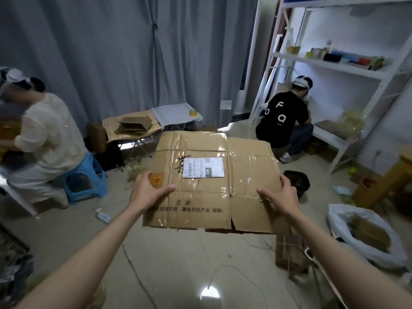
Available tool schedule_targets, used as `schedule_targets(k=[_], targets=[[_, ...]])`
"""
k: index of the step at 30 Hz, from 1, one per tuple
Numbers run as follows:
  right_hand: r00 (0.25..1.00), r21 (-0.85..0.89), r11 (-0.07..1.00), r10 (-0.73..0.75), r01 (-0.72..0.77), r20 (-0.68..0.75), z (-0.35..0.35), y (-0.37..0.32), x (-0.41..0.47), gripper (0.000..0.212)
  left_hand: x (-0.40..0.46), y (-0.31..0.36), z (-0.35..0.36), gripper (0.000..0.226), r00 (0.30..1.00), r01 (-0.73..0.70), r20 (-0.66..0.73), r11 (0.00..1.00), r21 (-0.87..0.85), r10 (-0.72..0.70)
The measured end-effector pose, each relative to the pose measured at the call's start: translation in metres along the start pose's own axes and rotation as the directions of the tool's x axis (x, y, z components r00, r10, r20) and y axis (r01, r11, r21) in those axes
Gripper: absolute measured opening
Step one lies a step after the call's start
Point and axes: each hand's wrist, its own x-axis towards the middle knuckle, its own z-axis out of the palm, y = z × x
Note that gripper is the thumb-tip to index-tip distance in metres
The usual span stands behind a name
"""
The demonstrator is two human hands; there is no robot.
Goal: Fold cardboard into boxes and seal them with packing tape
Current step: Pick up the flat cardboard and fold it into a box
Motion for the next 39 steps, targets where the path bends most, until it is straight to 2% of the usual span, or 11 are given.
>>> schedule_targets(k=[4, 10, 15, 21, 28, 34, 39], targets=[[0.999, -0.006, 0.999, 0.040, -0.040, -0.022, 0.017, 0.002, 0.085, 0.100, 0.089, 0.012, 0.044, 0.127, 0.999, 0.004, 0.035, 1.000, 0.006, -0.004], [0.998, -0.002, 0.999, 0.051, -0.051, -0.029, 0.036, -0.006, 0.239, 0.097, 0.233, 0.054, 0.111, 0.108, 0.999, -0.026, 0.037, 0.998, 0.059, 0.024], [1.000, -0.035, 0.999, 0.010, -0.010, -0.004, 0.040, -0.042, 0.357, 0.096, 0.336, 0.103, 0.134, 0.101, 0.999, -0.038, 0.030, 0.999, 0.035, 0.037], [1.000, -0.061, 0.998, -0.005, 0.005, 0.000, 0.056, -0.079, 0.485, 0.099, 0.448, 0.141, 0.160, 0.102, 1.000, -0.024, -0.008, 0.999, 0.040, 0.024], [1.000, -0.080, 0.996, 0.027, -0.028, -0.005, 0.098, -0.097, 0.655, 0.100, 0.616, 0.164, 0.225, 0.101, 1.000, -0.029, 0.008, 1.000, 0.011, 0.029], [0.998, -0.078, 0.995, 0.055, -0.057, -0.027, 0.121, -0.130, 0.802, 0.101, 0.770, 0.205, 0.268, 0.104, 0.997, -0.038, 0.062, 0.999, 0.006, 0.037], [0.997, -0.055, 0.996, 0.070, -0.072, -0.039, 0.118, -0.147, 0.898, 0.104, 0.863, 0.250, 0.299, 0.099, 0.993, -0.069, 0.092, 0.998, 0.004, 0.069]])
